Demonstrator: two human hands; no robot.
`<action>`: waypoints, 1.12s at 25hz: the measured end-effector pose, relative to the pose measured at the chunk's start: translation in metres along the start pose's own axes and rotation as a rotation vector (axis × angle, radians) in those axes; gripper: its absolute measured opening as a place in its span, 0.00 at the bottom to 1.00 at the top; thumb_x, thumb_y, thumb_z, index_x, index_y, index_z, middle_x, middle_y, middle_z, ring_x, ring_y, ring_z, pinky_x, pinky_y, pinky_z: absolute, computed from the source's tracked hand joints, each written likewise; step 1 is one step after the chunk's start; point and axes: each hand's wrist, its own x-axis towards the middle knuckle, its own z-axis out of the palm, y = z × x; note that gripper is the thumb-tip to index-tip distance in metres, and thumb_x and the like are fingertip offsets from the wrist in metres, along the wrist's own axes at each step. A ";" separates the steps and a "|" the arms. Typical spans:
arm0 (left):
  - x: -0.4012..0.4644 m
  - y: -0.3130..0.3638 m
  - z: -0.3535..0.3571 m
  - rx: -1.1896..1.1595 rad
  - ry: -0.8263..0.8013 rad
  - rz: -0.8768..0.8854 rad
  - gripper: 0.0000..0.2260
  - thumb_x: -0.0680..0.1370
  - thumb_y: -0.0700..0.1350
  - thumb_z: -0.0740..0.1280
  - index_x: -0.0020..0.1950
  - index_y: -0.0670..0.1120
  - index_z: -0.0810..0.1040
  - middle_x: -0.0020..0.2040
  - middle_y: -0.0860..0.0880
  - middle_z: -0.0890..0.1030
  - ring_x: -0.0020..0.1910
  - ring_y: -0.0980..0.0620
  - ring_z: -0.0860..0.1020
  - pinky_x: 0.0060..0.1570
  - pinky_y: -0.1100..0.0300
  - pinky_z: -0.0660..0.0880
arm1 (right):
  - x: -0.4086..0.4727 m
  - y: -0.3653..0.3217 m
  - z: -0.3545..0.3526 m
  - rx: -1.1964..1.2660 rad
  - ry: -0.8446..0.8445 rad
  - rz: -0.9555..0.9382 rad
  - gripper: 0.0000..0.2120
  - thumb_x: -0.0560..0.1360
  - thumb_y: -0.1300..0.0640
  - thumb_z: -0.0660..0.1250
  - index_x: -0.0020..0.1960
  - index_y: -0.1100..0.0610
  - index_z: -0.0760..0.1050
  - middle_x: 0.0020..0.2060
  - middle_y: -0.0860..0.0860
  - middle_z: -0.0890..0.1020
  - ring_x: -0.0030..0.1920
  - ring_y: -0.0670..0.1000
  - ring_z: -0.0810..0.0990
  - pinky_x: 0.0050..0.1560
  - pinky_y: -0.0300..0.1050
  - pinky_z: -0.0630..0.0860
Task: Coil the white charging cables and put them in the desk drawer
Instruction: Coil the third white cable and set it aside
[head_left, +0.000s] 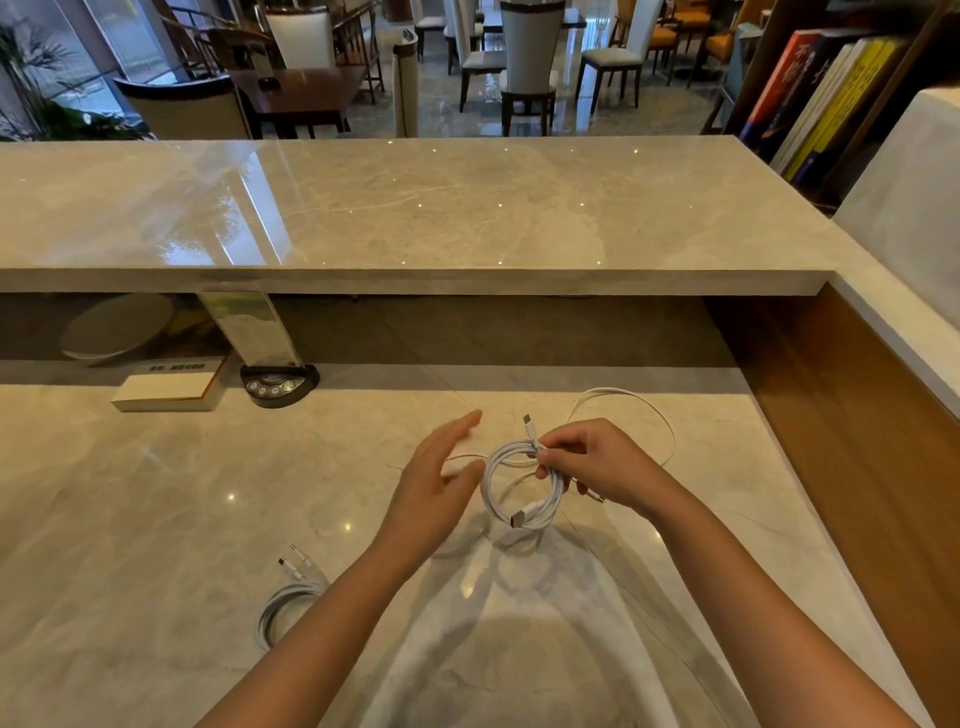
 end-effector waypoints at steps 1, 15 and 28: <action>-0.003 -0.009 -0.008 0.197 0.021 0.264 0.17 0.76 0.45 0.62 0.65 0.53 0.72 0.64 0.58 0.73 0.65 0.65 0.68 0.61 0.74 0.64 | 0.001 -0.002 0.001 0.006 -0.013 -0.012 0.08 0.76 0.60 0.65 0.44 0.53 0.82 0.33 0.46 0.83 0.30 0.40 0.76 0.30 0.35 0.72; -0.027 -0.047 -0.063 0.904 -0.226 0.948 0.07 0.77 0.40 0.63 0.51 0.45 0.79 0.47 0.46 0.82 0.54 0.48 0.79 0.40 0.60 0.78 | 0.021 -0.033 0.040 -0.051 -0.303 -0.120 0.12 0.77 0.60 0.63 0.36 0.57 0.80 0.29 0.49 0.78 0.30 0.43 0.75 0.35 0.36 0.75; -0.146 -0.133 -0.174 1.060 -0.254 0.327 0.23 0.81 0.55 0.48 0.70 0.47 0.69 0.70 0.48 0.70 0.72 0.51 0.61 0.66 0.57 0.59 | 0.044 -0.050 0.222 -0.081 -0.253 -0.116 0.03 0.73 0.60 0.67 0.44 0.59 0.79 0.39 0.53 0.82 0.30 0.51 0.80 0.38 0.45 0.81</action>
